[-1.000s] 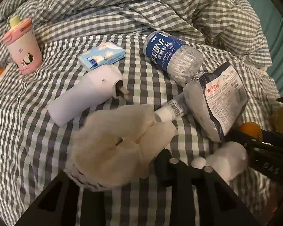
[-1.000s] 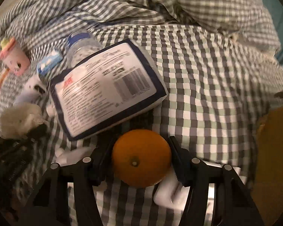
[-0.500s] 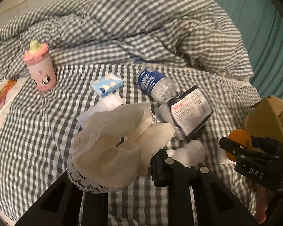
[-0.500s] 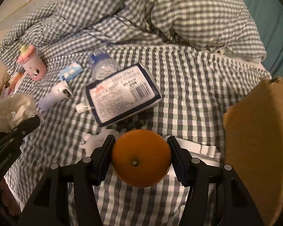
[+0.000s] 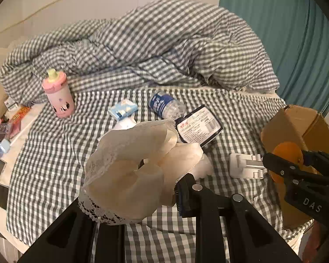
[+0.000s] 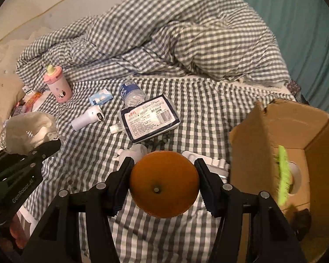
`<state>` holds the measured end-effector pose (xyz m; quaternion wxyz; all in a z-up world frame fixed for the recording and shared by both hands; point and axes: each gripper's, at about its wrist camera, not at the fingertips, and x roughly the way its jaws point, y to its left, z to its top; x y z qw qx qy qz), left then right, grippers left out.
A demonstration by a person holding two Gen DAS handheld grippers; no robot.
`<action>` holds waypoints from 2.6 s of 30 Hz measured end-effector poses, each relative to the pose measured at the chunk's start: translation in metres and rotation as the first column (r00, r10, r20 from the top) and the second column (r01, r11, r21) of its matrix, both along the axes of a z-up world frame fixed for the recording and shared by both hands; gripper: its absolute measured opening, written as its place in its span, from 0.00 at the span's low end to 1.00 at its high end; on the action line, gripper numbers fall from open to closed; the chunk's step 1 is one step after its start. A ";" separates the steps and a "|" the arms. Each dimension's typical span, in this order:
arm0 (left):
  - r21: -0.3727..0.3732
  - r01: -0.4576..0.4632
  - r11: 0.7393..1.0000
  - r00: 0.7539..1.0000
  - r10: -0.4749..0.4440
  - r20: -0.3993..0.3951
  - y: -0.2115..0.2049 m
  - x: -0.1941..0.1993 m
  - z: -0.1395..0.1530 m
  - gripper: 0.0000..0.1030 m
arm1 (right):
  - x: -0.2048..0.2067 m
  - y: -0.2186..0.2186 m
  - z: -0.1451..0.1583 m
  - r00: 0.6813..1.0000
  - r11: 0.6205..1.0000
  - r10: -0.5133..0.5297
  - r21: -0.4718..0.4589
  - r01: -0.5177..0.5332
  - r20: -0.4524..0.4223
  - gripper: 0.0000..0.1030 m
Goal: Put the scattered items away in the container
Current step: 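Carry the tissue and orange over the cardboard box, then open both tools to drop the tissue and orange into the box, then move both tools back from the box toward the bed items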
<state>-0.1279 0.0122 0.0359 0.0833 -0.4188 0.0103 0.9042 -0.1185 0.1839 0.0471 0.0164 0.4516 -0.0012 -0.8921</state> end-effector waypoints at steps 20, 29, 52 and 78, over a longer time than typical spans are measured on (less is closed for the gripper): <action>-0.022 0.008 1.000 1.000 -0.008 -0.023 0.021 0.048 0.019 0.21 | 0.072 0.019 0.036 0.996 1.000 -0.024 -0.013 0.023 -0.084 0.55; -0.040 0.113 0.993 0.992 -0.115 -0.053 0.088 0.057 0.034 0.21 | 0.097 0.079 0.047 0.986 0.993 -0.120 -0.038 0.116 -0.116 0.55; -0.244 0.396 0.885 0.905 -0.421 -0.057 0.322 0.068 -0.006 1.00 | 0.134 0.280 0.014 0.874 0.875 -0.485 -0.027 0.484 -0.030 0.72; -0.174 0.147 0.974 0.985 -0.159 -0.059 0.144 0.056 0.010 1.00 | 0.121 0.165 0.048 0.943 0.951 -0.309 -0.007 0.310 -0.125 0.79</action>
